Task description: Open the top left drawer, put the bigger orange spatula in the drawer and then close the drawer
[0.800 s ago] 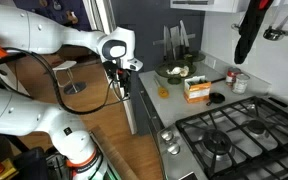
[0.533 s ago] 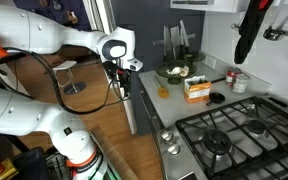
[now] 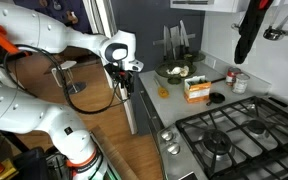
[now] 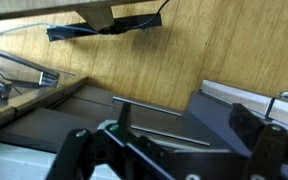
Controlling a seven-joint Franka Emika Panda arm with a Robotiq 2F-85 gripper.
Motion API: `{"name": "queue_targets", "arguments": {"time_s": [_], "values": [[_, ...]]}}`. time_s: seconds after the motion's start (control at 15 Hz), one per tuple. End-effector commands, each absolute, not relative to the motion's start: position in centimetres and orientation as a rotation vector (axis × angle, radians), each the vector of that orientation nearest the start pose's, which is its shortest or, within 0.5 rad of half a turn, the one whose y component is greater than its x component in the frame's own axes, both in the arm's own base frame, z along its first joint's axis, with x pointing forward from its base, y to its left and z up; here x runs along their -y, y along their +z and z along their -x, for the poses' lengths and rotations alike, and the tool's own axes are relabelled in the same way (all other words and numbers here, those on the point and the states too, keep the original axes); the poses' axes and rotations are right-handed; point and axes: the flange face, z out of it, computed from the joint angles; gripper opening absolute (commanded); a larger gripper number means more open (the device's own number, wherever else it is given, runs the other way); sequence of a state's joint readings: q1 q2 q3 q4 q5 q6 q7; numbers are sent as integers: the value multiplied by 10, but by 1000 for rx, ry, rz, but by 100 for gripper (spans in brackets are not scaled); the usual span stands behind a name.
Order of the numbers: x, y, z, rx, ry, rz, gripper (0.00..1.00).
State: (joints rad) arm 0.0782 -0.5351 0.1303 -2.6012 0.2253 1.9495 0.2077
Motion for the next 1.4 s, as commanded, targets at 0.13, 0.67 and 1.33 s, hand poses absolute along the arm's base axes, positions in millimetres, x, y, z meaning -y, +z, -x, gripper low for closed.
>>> {"name": "queue_targets", "arguments": {"time_s": [0.13, 0.67, 1.33], "values": [[-130, 354, -378, 299, 105, 3037, 100], [-141, 280, -395, 973, 10, 2975, 100], [-142, 264, -403, 1343, -73, 2855, 100]]}}
